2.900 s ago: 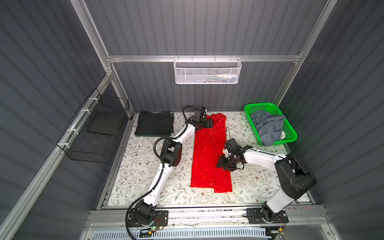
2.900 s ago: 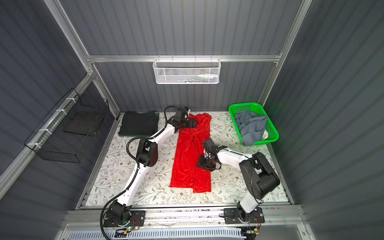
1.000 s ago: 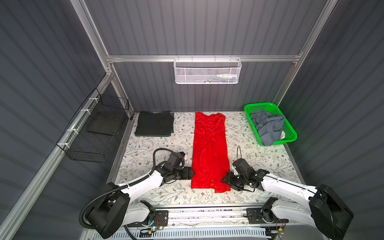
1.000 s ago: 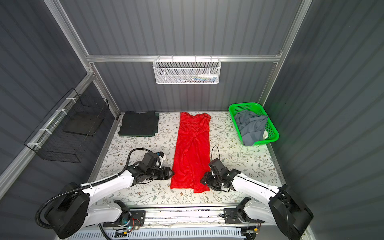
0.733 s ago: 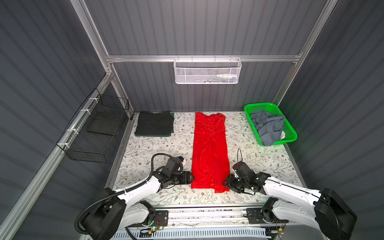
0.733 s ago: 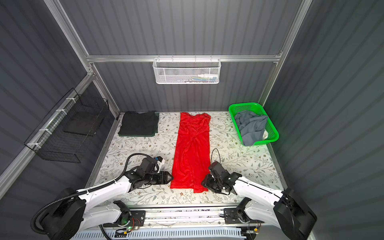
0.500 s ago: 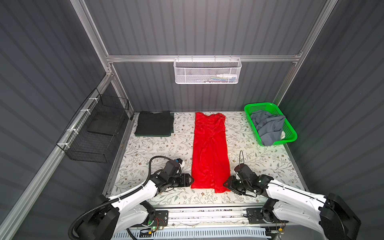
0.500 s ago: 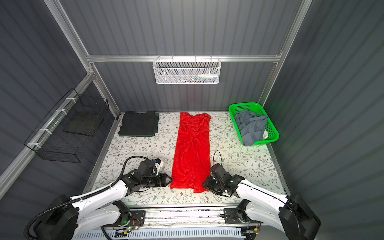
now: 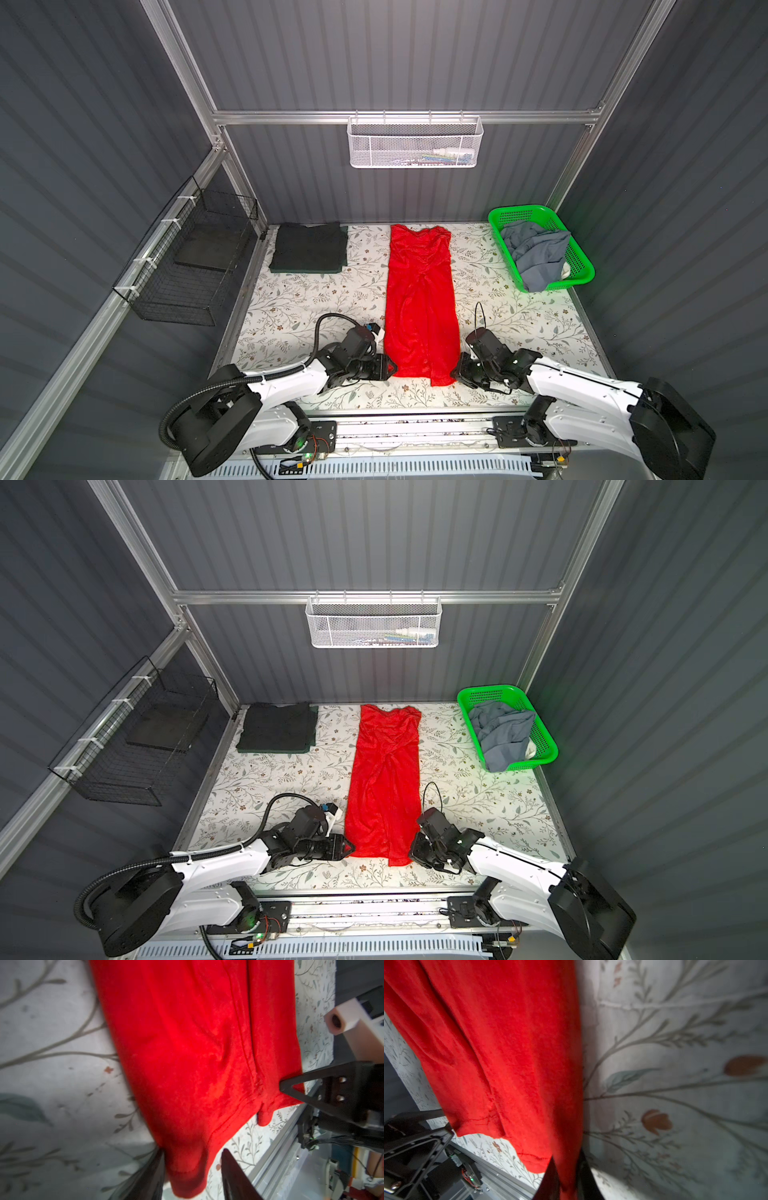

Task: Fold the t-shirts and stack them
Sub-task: 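Move both grippers to the red shirt's near hem and grip it, then lift the near hem with both grippers and fold it toward the collar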

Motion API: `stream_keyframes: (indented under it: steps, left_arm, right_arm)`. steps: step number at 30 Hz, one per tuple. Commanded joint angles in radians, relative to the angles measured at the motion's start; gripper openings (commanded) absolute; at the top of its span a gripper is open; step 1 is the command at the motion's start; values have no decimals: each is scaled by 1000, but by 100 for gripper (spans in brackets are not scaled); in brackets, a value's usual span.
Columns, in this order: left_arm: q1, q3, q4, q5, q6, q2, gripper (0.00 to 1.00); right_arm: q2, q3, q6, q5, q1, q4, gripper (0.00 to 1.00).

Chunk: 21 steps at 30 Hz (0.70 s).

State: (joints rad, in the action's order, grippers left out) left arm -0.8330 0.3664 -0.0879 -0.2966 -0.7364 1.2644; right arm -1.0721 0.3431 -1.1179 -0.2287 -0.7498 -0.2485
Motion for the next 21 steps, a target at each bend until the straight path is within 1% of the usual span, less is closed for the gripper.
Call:
stream_keyframes:
  steps: [1, 2, 3, 4, 5, 9, 13, 15, 18, 21]
  left_arm:
    - [-9, -50, 80, -4, -17, 42, 23]
    - [-11, -43, 97, 4, -12, 43, 20]
    - [-10, -35, 110, 8, -7, 41, 12]
    - [-9, -23, 129, 9, 1, 38, 4]
    - [-11, -11, 144, 7, 5, 30, 0]
    - [-21, 20, 208, 13, 1, -39, 0]
    - [-21, 101, 308, 26, 17, -106, 0]
    - [-20, 168, 364, 45, 40, -105, 0]
    - [-20, 266, 416, 83, 60, -61, 0]
    - [-18, 322, 389, 85, 36, -10, 0]
  right_arm:
    - [18, -9, 19, 29, -7, -86, 5]
    - [20, -6, 22, 32, -6, -92, 2]
    - [19, -3, 23, 31, -8, -95, 0]
    - [19, -1, 26, 25, -6, -96, 0]
    - [20, 1, 27, 15, -6, -95, 0]
    - [39, 15, 29, 8, -17, -131, 0]
    - [111, 58, 27, 31, -22, -220, 0]
    - [144, 105, 25, 61, -22, -266, 0]
    - [162, 185, 31, 118, -11, -321, 0]
    - [128, 235, 51, 71, 38, -286, 0]
